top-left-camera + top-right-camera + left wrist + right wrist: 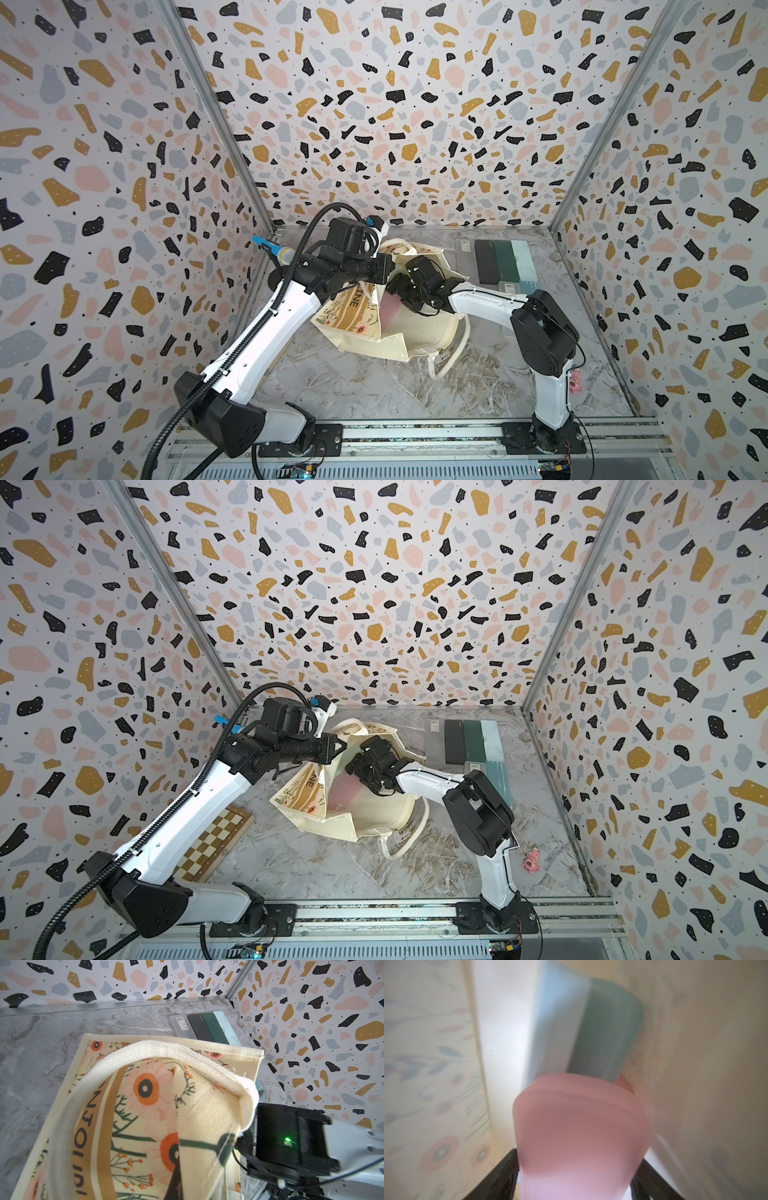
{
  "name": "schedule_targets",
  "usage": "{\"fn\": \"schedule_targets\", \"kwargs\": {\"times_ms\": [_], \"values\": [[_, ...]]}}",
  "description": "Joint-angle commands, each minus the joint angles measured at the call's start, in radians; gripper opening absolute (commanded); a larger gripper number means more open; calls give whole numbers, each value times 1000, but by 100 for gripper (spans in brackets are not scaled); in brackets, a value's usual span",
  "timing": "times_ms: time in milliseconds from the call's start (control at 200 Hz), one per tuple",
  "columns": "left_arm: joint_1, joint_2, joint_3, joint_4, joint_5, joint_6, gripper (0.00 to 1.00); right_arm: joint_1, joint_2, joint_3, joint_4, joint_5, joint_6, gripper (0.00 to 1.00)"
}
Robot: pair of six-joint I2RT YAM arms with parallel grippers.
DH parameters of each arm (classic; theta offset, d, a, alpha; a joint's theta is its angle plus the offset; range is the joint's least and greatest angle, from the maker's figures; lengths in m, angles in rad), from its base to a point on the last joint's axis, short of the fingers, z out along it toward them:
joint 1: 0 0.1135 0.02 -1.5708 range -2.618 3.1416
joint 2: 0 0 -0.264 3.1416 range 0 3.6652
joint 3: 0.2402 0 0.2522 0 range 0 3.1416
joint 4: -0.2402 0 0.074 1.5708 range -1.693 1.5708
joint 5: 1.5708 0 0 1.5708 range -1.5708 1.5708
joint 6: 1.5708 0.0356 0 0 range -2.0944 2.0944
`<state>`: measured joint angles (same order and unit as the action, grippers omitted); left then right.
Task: Take out the pencil case from the canvas bag
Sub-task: Pick up the pencil case from the canvas bag.
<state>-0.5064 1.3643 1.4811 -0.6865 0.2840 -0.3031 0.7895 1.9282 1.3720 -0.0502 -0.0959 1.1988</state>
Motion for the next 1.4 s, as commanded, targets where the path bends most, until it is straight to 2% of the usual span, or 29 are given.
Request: {"fn": "schedule_targets", "kwargs": {"times_ms": [0,400,676,1096,1392], "values": [[-6,-27,22,8,-34,25,0,31,-121,-9,-5,182,-146,61],[-6,-21,22,11,-80,27,0,94,-282,-121,96,365,-348,58],[-3,-12,18,8,-125,24,0,101,-468,-260,211,376,-406,56],[4,40,40,-4,-141,22,0,118,-730,-372,259,429,-559,56],[23,98,82,-53,-203,44,0,111,-878,-368,208,465,-671,55]]}}
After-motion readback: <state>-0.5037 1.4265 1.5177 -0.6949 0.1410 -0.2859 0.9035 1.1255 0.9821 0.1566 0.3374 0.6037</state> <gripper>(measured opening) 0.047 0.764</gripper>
